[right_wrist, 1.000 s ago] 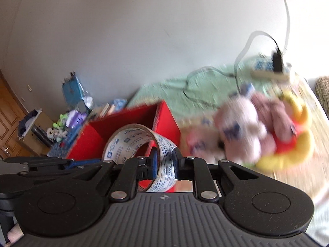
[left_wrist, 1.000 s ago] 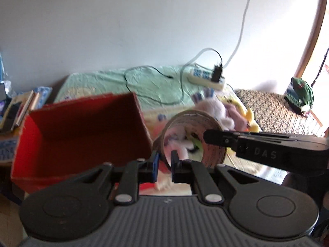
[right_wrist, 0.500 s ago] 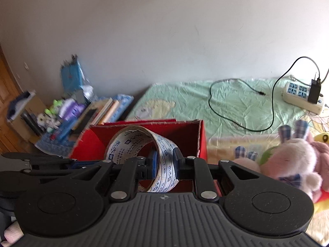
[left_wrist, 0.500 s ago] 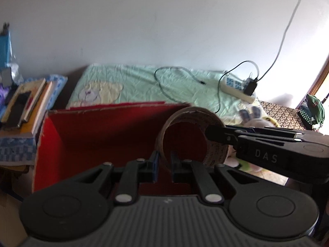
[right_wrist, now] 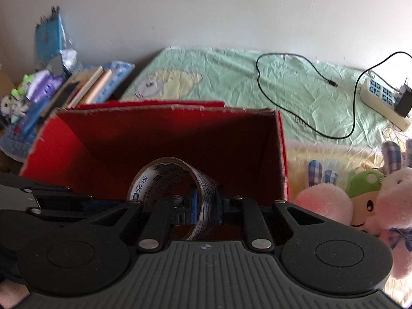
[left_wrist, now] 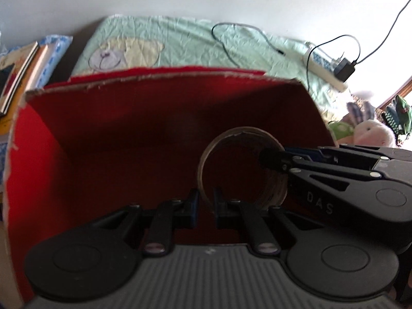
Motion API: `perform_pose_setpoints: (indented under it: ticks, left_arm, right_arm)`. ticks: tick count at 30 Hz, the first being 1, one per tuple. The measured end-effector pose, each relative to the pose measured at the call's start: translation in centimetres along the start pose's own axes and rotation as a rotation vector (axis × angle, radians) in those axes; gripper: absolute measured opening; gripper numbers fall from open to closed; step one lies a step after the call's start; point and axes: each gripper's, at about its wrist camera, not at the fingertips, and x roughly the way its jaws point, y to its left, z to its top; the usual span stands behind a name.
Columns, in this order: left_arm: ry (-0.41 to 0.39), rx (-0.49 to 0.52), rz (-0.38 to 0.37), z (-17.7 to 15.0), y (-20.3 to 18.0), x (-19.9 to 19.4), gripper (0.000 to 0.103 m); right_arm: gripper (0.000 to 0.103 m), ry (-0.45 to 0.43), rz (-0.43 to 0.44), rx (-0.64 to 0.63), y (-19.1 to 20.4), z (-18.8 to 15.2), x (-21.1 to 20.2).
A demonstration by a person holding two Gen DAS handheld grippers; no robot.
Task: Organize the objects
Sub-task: 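Lower the tape roll into the red box and open the right gripper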
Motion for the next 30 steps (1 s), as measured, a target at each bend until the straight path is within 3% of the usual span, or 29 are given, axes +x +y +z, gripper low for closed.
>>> perform_pose_setpoints:
  ticks: [10, 15, 21, 24, 27, 30]
  left_arm:
    - [0.056, -0.012, 0.004, 0.4, 1.4, 1.5, 0.01]
    - [-0.002, 0.075, 0.096, 0.4, 1.0, 0.3, 0.03]
    - [-0.085, 0.176, 0.251, -0.6, 1.9, -0.9, 0.028]
    - [-0.099, 0.153, 0.187, -0.6, 2.7, -1.4, 0.029]
    - [-0.129, 0.105, 0.208, -0.7, 3.7, -1.9, 0.029]
    - [-0.129, -0.011, 0.176, -0.5, 5.4, -2.3, 0.029]
  right_arm:
    - [0.012, 0.063, -0.017, 0.036, 0.2, -0.1, 2.6]
    - [0.012, 0.055, -0.041, 0.041, 0.2, 0.0, 2.6]
    - [0.011, 0.003, -0.06, 0.058, 0.0, -0.4, 2.1]
    - [0.02, -0.03, 0.02, 0.118, -0.6, -0.6, 1.2]
    - [0.02, 0.009, 0.198, 0.191, -1.3, -0.1, 0.4]
    - [0.02, 0.015, 0.261, 0.162, -0.4, 0.4, -0.5]
